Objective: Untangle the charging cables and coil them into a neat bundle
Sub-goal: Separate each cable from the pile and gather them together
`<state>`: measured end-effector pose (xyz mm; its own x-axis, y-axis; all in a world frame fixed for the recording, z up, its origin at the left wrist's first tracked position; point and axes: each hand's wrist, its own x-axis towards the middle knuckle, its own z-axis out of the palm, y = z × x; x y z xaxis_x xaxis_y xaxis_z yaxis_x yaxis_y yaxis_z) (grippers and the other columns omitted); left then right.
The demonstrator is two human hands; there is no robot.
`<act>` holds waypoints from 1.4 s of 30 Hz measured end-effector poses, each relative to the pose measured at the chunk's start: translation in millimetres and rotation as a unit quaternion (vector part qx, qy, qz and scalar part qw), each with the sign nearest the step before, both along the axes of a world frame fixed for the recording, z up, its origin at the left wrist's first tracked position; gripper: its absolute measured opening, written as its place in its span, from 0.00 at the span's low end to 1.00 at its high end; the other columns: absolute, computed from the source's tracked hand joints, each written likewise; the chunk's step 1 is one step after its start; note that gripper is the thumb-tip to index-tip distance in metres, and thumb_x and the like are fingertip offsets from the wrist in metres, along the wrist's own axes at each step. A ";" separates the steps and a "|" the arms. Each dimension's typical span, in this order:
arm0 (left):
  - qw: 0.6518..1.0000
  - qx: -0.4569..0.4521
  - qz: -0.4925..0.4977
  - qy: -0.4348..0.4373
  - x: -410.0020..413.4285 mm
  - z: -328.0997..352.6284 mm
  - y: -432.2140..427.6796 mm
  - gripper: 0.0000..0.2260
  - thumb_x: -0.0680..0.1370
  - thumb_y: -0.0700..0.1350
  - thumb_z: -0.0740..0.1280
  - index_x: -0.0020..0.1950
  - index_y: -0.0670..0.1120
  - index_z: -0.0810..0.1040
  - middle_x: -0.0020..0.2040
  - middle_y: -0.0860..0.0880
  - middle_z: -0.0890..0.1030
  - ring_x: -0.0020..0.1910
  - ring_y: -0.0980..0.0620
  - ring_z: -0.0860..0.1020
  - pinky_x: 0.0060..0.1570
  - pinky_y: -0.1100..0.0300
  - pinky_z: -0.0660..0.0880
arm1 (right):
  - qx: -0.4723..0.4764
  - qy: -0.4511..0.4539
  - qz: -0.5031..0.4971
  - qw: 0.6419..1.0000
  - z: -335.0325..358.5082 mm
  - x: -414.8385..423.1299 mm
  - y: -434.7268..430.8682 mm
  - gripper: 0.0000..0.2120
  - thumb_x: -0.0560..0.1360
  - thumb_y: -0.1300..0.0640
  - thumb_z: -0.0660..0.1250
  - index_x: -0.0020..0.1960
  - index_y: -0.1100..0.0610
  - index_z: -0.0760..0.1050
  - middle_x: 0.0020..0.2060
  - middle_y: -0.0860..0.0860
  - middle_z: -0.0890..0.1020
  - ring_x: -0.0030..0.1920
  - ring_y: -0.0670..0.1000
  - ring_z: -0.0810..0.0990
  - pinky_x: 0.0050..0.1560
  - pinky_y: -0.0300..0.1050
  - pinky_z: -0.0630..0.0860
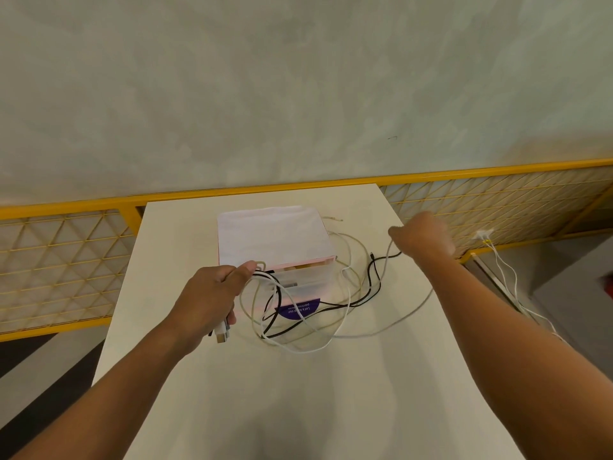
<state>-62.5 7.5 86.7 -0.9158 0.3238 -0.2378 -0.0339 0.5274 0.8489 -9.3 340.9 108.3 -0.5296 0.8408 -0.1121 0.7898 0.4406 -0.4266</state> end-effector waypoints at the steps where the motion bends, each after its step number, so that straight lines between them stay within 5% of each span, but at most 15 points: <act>1: 1.000 0.001 0.000 -0.001 0.0 -0.4 0.3 0.24 0.80 0.61 0.63 0.36 0.42 0.70 0.23 0.45 0.74 0.27 0.45 0.74 0.28 0.58 0.65 | 0.003 0.032 -0.017 0.999 2.2 -1.2 1.0 0.08 0.73 0.55 0.66 0.39 0.59 0.73 0.33 0.51 0.76 0.31 0.51 0.73 0.32 0.40 0.66; 12: 1.000 0.000 0.002 -0.005 -0.6 0.1 6.8 0.24 0.80 0.61 0.63 0.35 0.43 0.69 0.22 0.47 0.72 0.27 0.45 0.75 0.33 0.54 0.67 | -0.013 0.334 -0.091 0.938 27.0 -25.0 6.3 0.17 0.78 0.56 0.62 0.32 0.55 0.64 0.26 0.49 0.66 0.27 0.49 0.63 0.29 0.41 0.60; 16: 1.000 0.001 0.009 -0.011 -1.2 -0.6 5.8 0.24 0.80 0.61 0.63 0.34 0.43 0.69 0.22 0.48 0.72 0.28 0.44 0.75 0.30 0.56 0.66 | -0.087 0.442 -0.059 0.891 23.8 -38.0 3.1 0.16 0.80 0.50 0.66 0.37 0.57 0.78 0.32 0.52 0.81 0.31 0.47 0.74 0.32 0.38 0.72; 20: 1.000 -0.002 0.010 -0.013 -0.2 0.4 5.7 0.24 0.80 0.61 0.63 0.33 0.43 0.68 0.22 0.48 0.71 0.27 0.46 0.74 0.34 0.54 0.67 | -0.196 0.471 -0.074 0.857 7.8 -48.2 2.5 0.10 0.81 0.49 0.66 0.49 0.53 0.82 0.34 0.46 0.83 0.25 0.46 0.73 0.27 0.36 0.72; 23: 1.000 0.001 0.013 -0.017 -0.3 -0.4 3.9 0.24 0.79 0.61 0.64 0.33 0.44 0.68 0.22 0.48 0.71 0.27 0.46 0.74 0.32 0.55 0.66 | -0.261 0.429 -0.093 0.860 -22.6 -54.4 8.6 0.09 0.81 0.50 0.65 0.53 0.53 0.82 0.41 0.51 0.86 0.27 0.48 0.77 0.29 0.39 0.70; 28: 1.000 0.001 0.016 -0.021 -2.5 0.0 0.8 0.24 0.79 0.62 0.64 0.34 0.44 0.68 0.23 0.47 0.72 0.27 0.46 0.75 0.34 0.53 0.67 | -0.317 0.244 -0.061 0.914 -89.3 -35.6 6.3 0.15 0.80 0.60 0.64 0.67 0.54 0.75 0.54 0.54 0.83 0.46 0.53 0.81 0.38 0.41 0.74; 32: 1.000 -0.002 0.015 -0.022 -1.7 0.3 -2.0 0.24 0.79 0.61 0.64 0.34 0.44 0.68 0.23 0.47 0.72 0.27 0.46 0.74 0.34 0.54 0.67 | -0.290 0.079 -0.006 0.954 -121.4 -15.9 -1.4 0.22 0.78 0.61 0.64 0.72 0.54 0.73 0.66 0.56 0.77 0.63 0.58 0.77 0.55 0.44 0.72; 37: 1.000 -0.004 0.010 -0.015 -1.0 4.1 -1.0 0.24 0.79 0.61 0.63 0.33 0.44 0.68 0.23 0.47 0.71 0.28 0.45 0.75 0.32 0.55 0.66 | -0.230 -0.022 0.045 0.972 -113.7 -11.1 -0.2 0.26 0.74 0.56 0.62 0.72 0.49 0.72 0.65 0.54 0.78 0.66 0.59 0.74 0.68 0.55 0.70; 42: 1.000 -0.003 -0.010 -0.010 1.4 12.1 0.2 0.24 0.79 0.62 0.63 0.34 0.44 0.67 0.23 0.47 0.72 0.28 0.44 0.75 0.33 0.54 0.66 | -0.141 0.028 0.087 0.986 -65.8 -15.6 -11.8 0.29 0.77 0.59 0.61 0.77 0.47 0.65 0.69 0.52 0.75 0.69 0.57 0.71 0.72 0.58 0.65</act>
<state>-61.0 7.7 98.8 -0.9039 0.3409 -0.2582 -0.0404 0.5331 0.8451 -24.9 329.1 42.5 -0.6751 0.6764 -0.2945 0.6841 0.4245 -0.5931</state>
